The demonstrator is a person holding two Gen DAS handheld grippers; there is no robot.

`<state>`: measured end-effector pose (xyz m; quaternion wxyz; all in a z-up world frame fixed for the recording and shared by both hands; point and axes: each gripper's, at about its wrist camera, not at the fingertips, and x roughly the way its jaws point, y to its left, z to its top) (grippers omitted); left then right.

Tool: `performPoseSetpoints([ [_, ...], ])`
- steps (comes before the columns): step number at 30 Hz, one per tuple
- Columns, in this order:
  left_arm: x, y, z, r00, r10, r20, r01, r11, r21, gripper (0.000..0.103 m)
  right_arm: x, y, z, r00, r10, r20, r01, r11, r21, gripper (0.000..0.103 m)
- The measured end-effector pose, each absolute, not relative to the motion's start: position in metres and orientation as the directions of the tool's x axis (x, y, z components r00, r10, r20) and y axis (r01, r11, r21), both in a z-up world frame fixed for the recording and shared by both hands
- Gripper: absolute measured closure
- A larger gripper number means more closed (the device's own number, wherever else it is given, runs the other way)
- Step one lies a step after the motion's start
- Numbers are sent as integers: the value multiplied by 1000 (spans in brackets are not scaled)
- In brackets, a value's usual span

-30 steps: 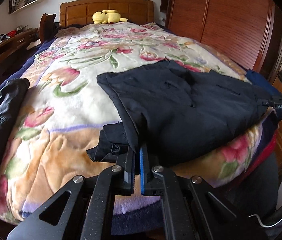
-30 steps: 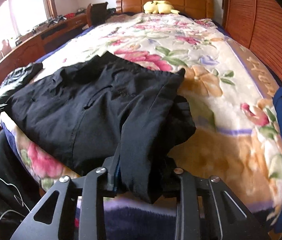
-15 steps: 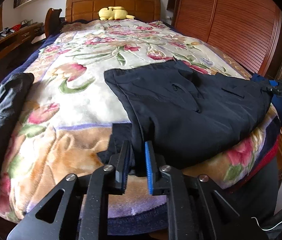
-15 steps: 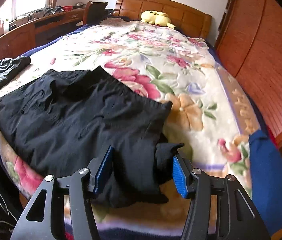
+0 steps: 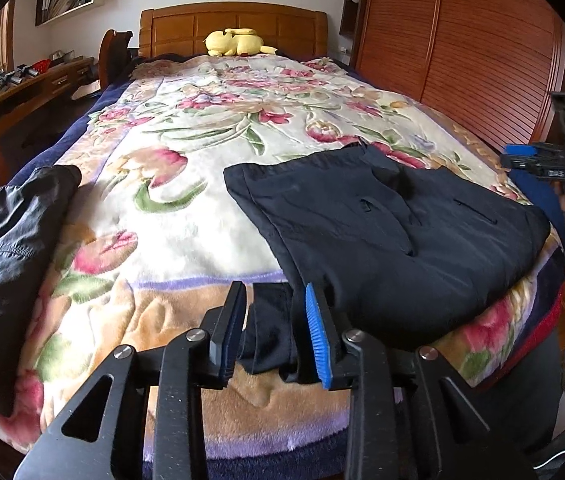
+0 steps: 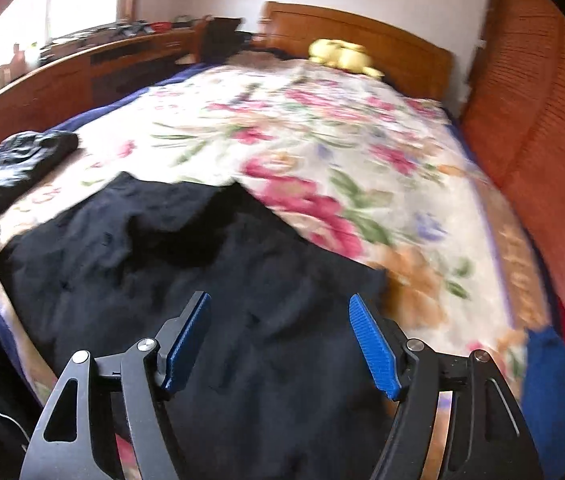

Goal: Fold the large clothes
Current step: 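Press the folded coat flat with the right tool while the left tool holds its edge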

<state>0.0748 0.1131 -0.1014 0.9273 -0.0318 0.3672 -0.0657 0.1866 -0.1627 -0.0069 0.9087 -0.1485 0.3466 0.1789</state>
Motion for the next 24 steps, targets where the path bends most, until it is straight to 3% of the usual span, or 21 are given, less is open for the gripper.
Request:
performPoseSetpoints([
  [3,78,109,-101,721,-144,-677,104,990,-100,71,210,-125,-20,632,312,-710,-508,858,-74,36],
  [5,81,107,-101,719,-145,-680,110,989,-94,71,230,-99,-33,589,348,-730,-548,835,-45,55],
  [8,83,103,-101,719,-148,-680,119,989,-89,71,264,-66,-59,527,360,-770,-563,826,1,75],
  [13,85,99,-103,715,-162,-680,138,986,-89,71,321,-39,-96,449,347,-824,-524,848,71,78],
  [24,90,99,-113,700,-170,-693,139,985,-100,71,374,-10,-123,462,304,-833,-520,854,23,78],
])
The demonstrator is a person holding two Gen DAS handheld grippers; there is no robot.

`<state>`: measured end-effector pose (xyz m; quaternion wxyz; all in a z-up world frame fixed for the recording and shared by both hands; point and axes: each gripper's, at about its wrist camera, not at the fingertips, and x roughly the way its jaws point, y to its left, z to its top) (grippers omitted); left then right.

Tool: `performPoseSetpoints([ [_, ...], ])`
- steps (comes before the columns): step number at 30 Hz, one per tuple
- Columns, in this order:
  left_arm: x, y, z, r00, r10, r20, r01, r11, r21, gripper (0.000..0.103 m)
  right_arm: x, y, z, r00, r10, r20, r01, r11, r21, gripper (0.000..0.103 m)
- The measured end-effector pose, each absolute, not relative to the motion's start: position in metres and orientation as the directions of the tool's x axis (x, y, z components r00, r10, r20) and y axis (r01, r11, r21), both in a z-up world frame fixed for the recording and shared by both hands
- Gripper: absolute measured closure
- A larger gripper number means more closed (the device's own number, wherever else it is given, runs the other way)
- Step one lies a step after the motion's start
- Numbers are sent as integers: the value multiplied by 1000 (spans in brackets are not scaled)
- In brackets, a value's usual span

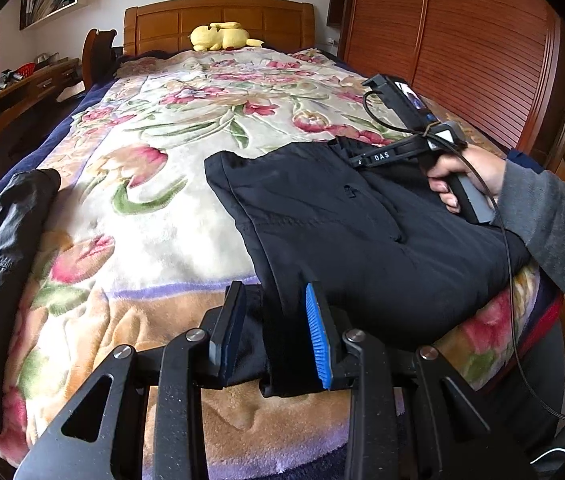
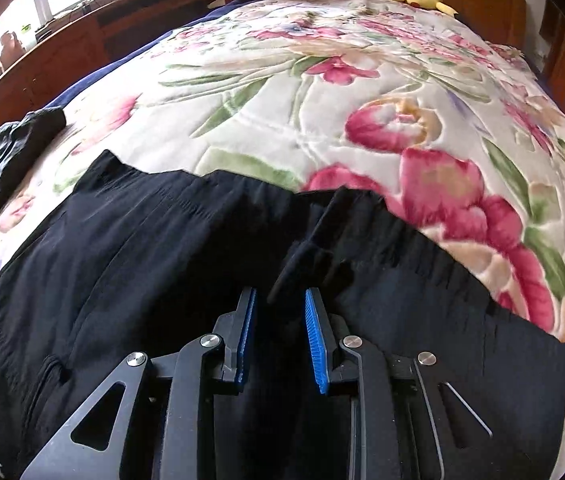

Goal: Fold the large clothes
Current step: 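Press the folded coat flat with the right tool while the left tool holds its edge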

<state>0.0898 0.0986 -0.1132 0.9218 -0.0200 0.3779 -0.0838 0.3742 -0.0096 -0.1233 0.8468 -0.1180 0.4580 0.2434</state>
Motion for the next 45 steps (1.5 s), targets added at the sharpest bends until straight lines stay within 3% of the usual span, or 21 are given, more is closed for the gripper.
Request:
performPoseSetpoints([
  [9,83,90,-116,693,-182,-698,161,982,-96,71,332,-82,-69,550,267,-792,-475,880,-32,74],
  [16,85,87,-121,684,-172,-709,155,984,-89,70,332,-182,-97,517,100,-850,-290,955,-64,73],
  [21,86,84,-125,672,-155,-725,141,987,-81,70,330,-200,-115,511,136,-849,-251,968,4,73],
  [30,86,83,-130,658,-130,-742,129,990,-59,69,272,-194,-72,582,163,-796,-353,933,-67,73],
  [38,86,82,-133,652,-129,-747,130,990,-58,68,199,-181,-65,602,238,-762,-429,902,-57,37],
  [45,82,85,-132,650,-129,-749,117,991,-69,68,157,-194,-80,578,257,-775,-419,908,-12,36],
])
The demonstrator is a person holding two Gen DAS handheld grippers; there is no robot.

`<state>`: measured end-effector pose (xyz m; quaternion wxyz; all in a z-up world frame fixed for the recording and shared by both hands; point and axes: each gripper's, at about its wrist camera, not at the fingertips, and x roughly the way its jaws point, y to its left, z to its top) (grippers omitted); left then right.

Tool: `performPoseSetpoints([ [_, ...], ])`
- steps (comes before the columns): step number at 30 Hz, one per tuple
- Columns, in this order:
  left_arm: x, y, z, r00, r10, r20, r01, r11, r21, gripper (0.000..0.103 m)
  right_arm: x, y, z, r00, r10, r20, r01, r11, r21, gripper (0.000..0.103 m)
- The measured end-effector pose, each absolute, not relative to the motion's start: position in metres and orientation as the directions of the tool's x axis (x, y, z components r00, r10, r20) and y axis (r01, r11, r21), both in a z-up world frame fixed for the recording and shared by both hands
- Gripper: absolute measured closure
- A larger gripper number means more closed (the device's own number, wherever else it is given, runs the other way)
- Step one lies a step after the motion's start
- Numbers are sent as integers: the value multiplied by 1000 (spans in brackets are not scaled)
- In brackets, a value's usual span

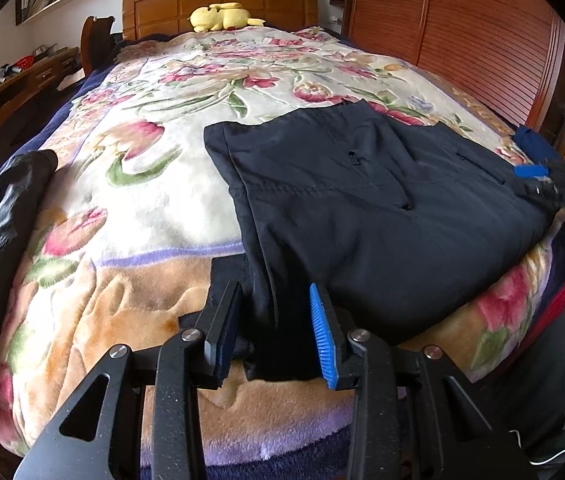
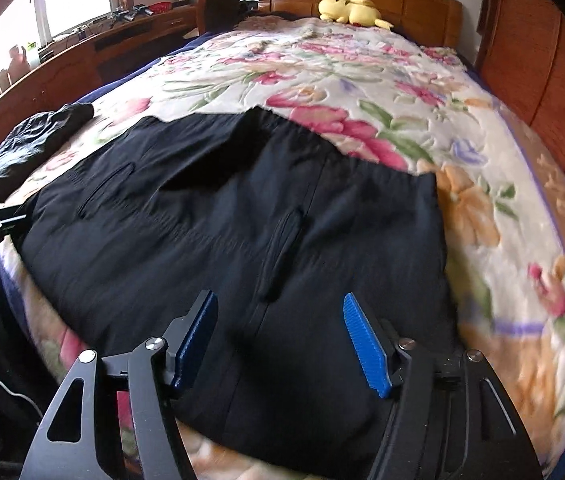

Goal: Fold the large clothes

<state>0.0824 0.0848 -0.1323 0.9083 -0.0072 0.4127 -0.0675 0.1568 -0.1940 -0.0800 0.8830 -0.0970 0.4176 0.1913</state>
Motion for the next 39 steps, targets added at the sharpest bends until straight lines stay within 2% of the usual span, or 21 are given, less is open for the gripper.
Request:
performPoseSetpoints([
  [3,74,87,-131,653,-120,-748,110,992,-64,68,146,-188,-77,588,255,-768,-427,904,-26,36],
  [13,60,97,-142,626,-118,-771,65,993,-98,65,131,-149,-86,554,376,-743,-536,844,28,36],
  [19,66,97,-154,619,-128,-775,49,991,-124,63,139,-136,-116,539,358,-762,-537,844,17,35],
  [31,73,98,-156,627,-147,-765,15,984,-177,62,133,-132,-135,596,353,-722,-511,860,-1,34],
  [32,74,97,-155,627,-148,-765,17,984,-176,64,131,-132,-136,599,351,-720,-511,859,-7,34],
  [36,77,91,-150,633,-165,-756,49,983,-174,85,131,-134,-136,590,372,-716,-525,851,9,33],
  [39,76,83,-135,668,-157,-727,69,986,-149,94,130,-139,-130,582,380,-719,-533,846,16,33],
])
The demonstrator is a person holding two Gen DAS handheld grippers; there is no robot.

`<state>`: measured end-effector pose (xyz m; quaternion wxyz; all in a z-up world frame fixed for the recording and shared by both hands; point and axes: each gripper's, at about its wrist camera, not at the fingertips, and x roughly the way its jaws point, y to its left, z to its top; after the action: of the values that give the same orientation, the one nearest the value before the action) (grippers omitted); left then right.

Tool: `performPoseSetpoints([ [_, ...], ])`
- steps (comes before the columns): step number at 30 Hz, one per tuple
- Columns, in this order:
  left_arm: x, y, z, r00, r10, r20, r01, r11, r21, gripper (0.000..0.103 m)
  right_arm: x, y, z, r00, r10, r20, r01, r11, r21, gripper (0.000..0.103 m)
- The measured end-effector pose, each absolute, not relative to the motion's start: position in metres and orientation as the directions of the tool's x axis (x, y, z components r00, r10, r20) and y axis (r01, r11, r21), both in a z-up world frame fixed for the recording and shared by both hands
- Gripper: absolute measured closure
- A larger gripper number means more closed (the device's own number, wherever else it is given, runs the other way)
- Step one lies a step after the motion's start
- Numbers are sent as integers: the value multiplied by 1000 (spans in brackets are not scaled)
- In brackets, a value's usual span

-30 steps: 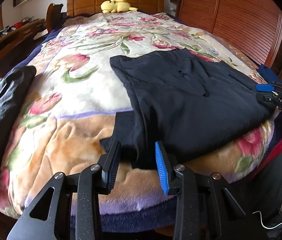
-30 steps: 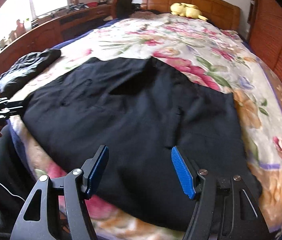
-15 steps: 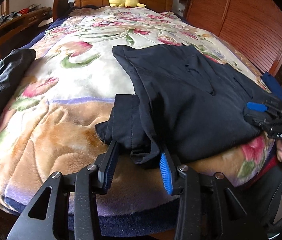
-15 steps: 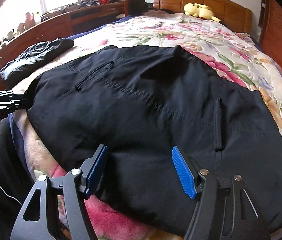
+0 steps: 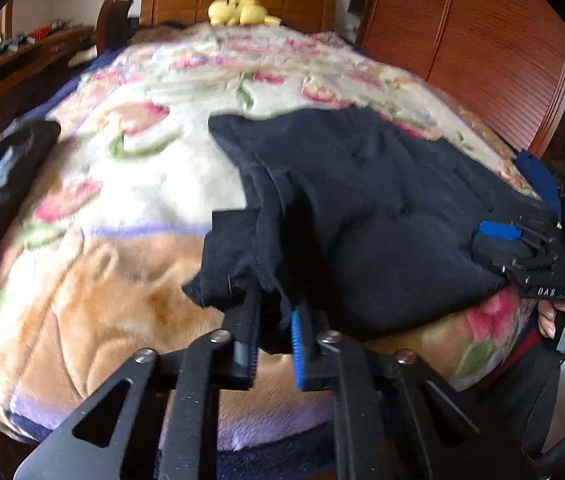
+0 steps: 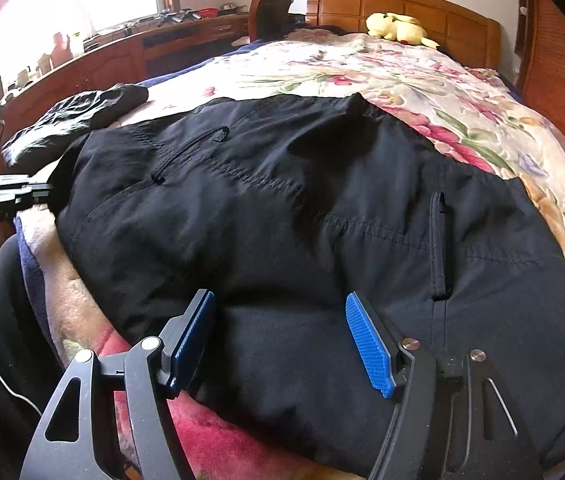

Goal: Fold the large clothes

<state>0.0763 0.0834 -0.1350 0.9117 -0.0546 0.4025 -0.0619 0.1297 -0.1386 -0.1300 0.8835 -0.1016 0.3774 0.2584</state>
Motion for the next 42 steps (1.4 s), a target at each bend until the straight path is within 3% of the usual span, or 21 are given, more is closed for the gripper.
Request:
performPoseSetpoints([
  [7,93,55,-76,759,-183,-625,147,983,-108,98,117,-181,-111,600,357,-716,-494,869,20,33],
  [16,149,-54,-22,772,-337,-539,366,929,-58,100,90,-263,-86,694,217,-687,-312,950,-15,33],
  [20,174,-105,-10,739,-396,-545,450,892,-37,100,78,-292,-81,712,174,-680,-248,969,-12,33],
  [28,181,-207,-4,587,-565,-580,627,771,-116,100,55,-325,-76,726,138,-674,-163,986,26,33],
  [35,176,-230,-31,527,-519,-673,630,770,-102,100,49,-333,-74,736,134,-664,-157,987,26,33],
  [37,172,-228,-28,527,-516,-676,630,770,-97,95,48,-337,-72,739,133,-660,-153,988,27,33],
  [39,167,-217,-14,526,-557,-642,635,760,-139,81,49,-338,-70,744,131,-655,-148,989,30,33],
  [42,156,-200,15,571,-582,-579,629,763,-147,73,52,-338,-66,754,134,-643,-144,989,37,33],
])
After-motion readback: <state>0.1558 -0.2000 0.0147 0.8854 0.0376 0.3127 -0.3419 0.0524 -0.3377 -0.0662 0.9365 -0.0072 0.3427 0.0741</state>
